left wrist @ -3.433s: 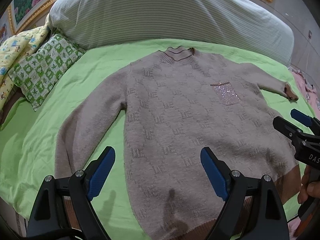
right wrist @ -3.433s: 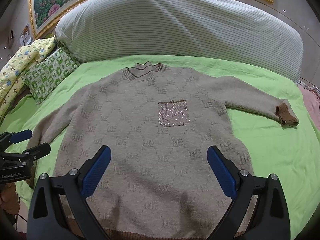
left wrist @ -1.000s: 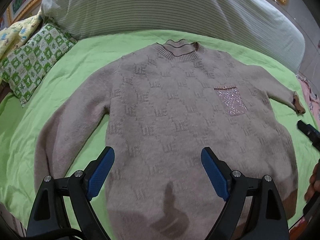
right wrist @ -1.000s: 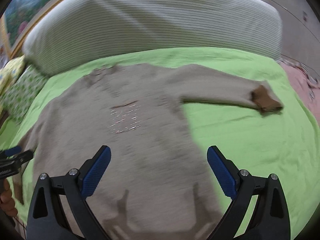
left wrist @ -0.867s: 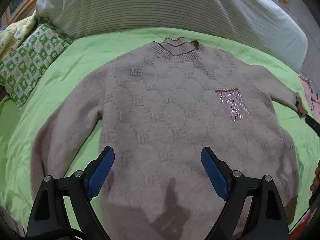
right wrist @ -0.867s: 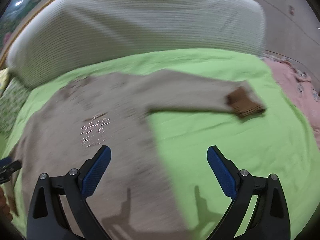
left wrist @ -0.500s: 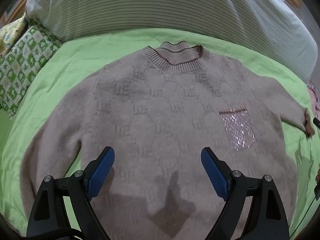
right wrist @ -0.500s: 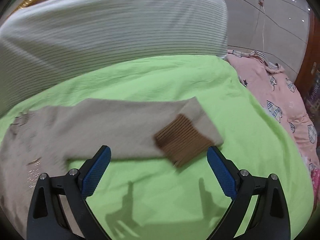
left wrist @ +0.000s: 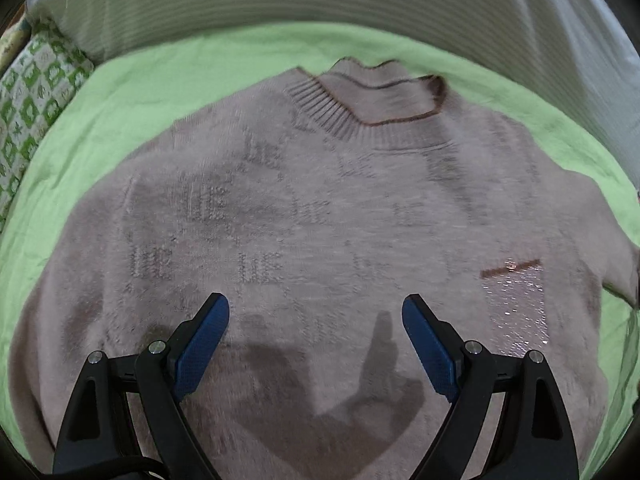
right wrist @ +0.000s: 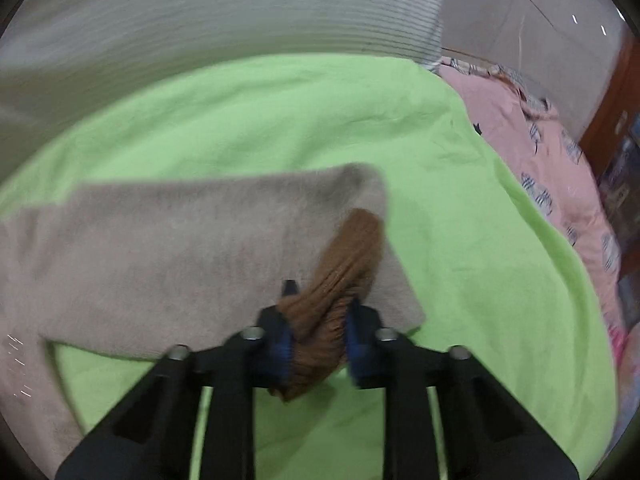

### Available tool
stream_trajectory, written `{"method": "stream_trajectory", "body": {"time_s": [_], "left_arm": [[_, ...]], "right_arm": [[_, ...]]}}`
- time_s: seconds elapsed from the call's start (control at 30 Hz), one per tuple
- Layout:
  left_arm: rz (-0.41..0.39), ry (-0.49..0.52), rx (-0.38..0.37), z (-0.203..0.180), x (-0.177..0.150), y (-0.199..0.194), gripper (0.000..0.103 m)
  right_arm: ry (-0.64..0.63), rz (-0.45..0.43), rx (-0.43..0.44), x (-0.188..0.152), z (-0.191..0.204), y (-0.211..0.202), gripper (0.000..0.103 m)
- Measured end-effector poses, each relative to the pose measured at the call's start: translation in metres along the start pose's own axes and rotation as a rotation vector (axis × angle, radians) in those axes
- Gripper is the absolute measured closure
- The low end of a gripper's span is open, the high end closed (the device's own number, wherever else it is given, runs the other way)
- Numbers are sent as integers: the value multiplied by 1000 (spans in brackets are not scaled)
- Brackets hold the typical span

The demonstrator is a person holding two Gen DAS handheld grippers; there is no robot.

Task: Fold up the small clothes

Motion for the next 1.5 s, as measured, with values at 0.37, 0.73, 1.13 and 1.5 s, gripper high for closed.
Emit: {"method": "stream_trajectory", "body": {"time_s": [0.37,0.73,1.13,1.5], "left_arm": [[11,-85,-83,43,-4,-15,14],[64,-180,-168,60,-10,-20,14],[14,-378,-137,55,23,14,41],[-228,-259,-258,59,38,-72,91]], "right_arm": [[-180,-207,791,49,226,-164,87],[-354,-118,867,26,338,-148,32],[-16,4,519,34,180,-31,32],[-5,10,475,36,171,-2,32]]}}
Point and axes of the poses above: each gripper's, at about its wrist camera, not at the fingertips, and y roughly the way its jaws point, z to its left, x to its top, the point moved 1 cm from there along y, roughly the way its jaws point, and after that the axes turned 9 degrees about -y, right-handed, at the moved point
